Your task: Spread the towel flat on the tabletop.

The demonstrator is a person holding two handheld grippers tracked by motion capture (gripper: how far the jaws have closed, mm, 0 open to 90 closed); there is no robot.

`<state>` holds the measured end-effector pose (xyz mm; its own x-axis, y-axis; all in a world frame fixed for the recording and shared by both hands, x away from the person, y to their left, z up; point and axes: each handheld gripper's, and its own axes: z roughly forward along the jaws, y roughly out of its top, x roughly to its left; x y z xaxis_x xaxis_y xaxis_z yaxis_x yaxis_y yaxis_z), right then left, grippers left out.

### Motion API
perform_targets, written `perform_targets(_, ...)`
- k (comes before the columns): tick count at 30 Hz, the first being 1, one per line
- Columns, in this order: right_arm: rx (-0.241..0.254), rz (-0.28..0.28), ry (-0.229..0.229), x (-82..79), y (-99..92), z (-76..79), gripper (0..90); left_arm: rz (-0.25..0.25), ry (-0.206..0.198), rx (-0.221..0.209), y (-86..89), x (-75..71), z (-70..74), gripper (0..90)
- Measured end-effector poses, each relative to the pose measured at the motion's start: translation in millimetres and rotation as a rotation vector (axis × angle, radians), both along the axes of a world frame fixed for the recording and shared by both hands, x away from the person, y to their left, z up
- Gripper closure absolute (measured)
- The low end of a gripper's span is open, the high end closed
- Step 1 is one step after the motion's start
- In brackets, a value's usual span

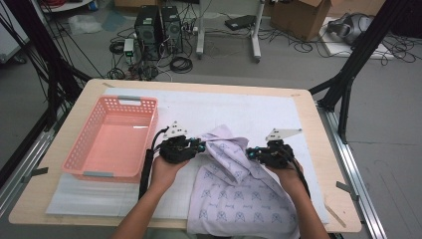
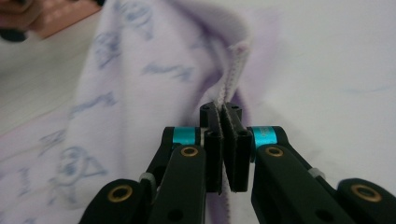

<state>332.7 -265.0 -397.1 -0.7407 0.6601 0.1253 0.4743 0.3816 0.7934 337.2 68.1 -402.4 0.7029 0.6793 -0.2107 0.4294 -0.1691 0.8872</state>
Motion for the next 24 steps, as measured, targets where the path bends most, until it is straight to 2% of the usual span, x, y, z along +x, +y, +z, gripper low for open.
perform_targets(2, -0.011, -0.097, -0.042, -2.0, -14.9, 6.2, 87.2, 0.016, 0.0, -0.016, -2.4, 1.2, -0.1, 56.9)
perform_targets(3, -0.059, -0.222, -0.092, -4.9, -31.7, 11.0, 87.2, 0.022, 0.0, -0.015, -3.6, 1.4, -0.4, 50.9)
perform_targets(4, -0.059, -0.222, -0.092, -4.9, -31.7, 11.0, 87.2, 0.022, 0.001, -0.014, -4.9, 1.5, -1.0, 50.9)
perform_targets(7, -0.123, -0.407, -0.118, -9.2, -59.2, 13.7, 87.1, 0.015, 0.01, -0.009, -8.7, 2.1, -3.3, 47.5)
perform_targets(9, -0.216, -0.519, -0.13, -12.0, -74.0, 11.9, 87.1, 0.007, 0.016, -0.006, -12.1, 2.2, -4.7, 47.4)
perform_targets(12, -0.315, -0.612, -0.124, -18.1, -90.5, 6.2, 87.1, -0.018, 0.032, 0.005, -18.4, 2.5, -7.4, 47.4)
perform_targets(13, -0.357, -0.629, -0.082, -21.4, -97.1, 1.1, 87.0, -0.028, 0.037, 0.013, -20.9, 2.8, -8.7, 47.5)
perform_targets(14, -0.357, -0.629, -0.082, -21.4, -97.1, 1.1, 87.0, -0.038, 0.044, 0.021, -23.8, 3.3, -10.3, 47.5)
perform_targets(15, -0.367, -0.621, -0.054, -22.4, -99.1, -1.7, 86.7, -0.048, 0.055, 0.029, -26.9, 4.0, -12.1, 47.5)
perform_targets(16, -0.35, -0.59, -0.041, -25.3, -101.1, -4.5, 82.6, -0.06, 0.063, 0.037, -30.3, 4.6, -13.9, 47.9)
perform_targets(17, -0.35, -0.59, -0.041, -25.3, -101.1, -4.5, 82.6, -0.071, 0.07, 0.043, -33.9, 5.0, -15.8, 47.9)
perform_targets(19, -0.29, -0.562, -0.076, -28.7, -101.2, -2.1, 72.3, -0.094, 0.082, 0.058, -41.7, 5.8, -19.3, 48.7)
perform_targets(21, -0.202, -0.538, -0.115, -31.9, -100.2, 3.6, 65.1, -0.112, 0.091, 0.069, -50.4, 6.3, -22.5, 49.0)
perform_targets(23, -0.155, -0.526, -0.163, -35.2, -94.6, 10.2, 61.7, -0.125, 0.092, 0.094, -60.9, 6.4, -25.6, 48.6)
perform_targets(24, -0.113, -0.496, -0.169, -36.5, -91.0, 12.3, 60.6, -0.133, 0.09, 0.116, -67.1, 6.8, -27.5, 47.9)
